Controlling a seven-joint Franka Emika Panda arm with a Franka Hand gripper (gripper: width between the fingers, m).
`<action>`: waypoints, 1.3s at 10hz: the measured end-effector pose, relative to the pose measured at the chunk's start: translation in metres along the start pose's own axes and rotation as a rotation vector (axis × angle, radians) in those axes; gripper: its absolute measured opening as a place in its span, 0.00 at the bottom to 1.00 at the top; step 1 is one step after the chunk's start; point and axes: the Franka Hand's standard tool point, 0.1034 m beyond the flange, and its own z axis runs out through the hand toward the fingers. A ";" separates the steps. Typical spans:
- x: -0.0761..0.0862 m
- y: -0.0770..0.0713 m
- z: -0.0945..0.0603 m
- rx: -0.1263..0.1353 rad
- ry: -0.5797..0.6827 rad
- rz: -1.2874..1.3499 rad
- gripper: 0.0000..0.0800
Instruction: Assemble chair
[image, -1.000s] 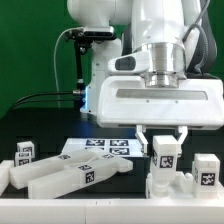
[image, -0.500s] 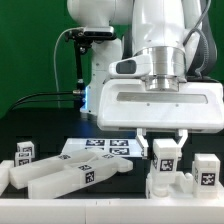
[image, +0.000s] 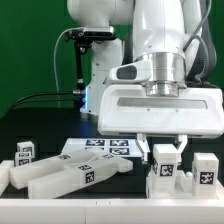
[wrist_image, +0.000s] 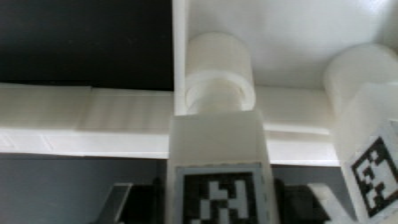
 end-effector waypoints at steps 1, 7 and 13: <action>-0.002 0.003 0.001 -0.003 -0.002 -0.007 0.36; -0.003 0.004 0.004 -0.008 0.016 -0.013 0.67; 0.008 0.010 0.000 0.030 -0.328 0.025 0.81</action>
Offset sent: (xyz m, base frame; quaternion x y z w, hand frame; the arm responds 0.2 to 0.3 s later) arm -0.0062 0.0011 -0.0068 0.0042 0.0112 0.0013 0.9999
